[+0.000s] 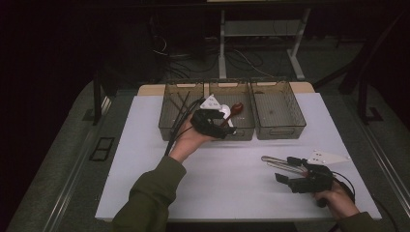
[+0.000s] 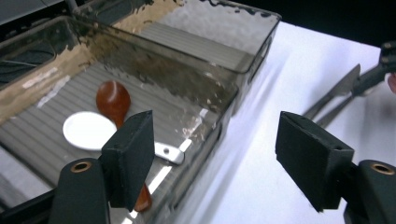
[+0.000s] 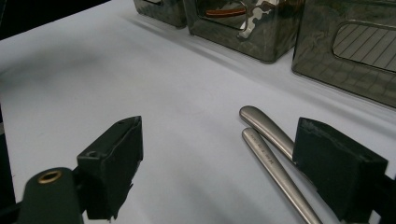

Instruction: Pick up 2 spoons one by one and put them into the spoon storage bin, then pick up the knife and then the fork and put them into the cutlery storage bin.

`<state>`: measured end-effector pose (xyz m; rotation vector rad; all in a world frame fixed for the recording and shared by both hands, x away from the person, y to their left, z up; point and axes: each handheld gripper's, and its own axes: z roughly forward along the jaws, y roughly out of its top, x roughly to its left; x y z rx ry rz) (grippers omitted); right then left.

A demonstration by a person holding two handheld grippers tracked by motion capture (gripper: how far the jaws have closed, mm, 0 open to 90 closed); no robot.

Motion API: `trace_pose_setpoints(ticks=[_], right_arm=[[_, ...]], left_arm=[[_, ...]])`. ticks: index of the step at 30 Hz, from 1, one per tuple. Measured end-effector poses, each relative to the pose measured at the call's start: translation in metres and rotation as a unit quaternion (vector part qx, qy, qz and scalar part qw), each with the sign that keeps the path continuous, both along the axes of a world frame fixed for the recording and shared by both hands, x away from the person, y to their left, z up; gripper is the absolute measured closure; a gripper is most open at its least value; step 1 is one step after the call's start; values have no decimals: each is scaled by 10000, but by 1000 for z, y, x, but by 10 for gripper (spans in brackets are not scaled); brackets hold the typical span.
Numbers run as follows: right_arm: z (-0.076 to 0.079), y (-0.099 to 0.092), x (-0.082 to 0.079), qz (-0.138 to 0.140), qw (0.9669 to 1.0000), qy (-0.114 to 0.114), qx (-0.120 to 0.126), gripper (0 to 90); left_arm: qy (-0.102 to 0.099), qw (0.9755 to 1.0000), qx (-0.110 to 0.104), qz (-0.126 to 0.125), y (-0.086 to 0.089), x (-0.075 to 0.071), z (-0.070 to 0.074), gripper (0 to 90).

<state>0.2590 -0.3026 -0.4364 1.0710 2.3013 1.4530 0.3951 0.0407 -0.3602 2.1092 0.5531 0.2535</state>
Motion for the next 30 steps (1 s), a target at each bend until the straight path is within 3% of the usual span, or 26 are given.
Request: trace_pose_setpoints(ticks=[8,20,30], right_arm=[[0,0,0,-13,10000,5,-2,158],[-1,0,1,-22,10000,3,-26,158],[0,-1,1,-48,10000,-13,6,158]], left_arm=[[42,10000,-76,35,20,-21,-12,240],[29,9988,-374,316,61,-58,-31,150],[50,9975,-464,532,96,-91,-50,107]])
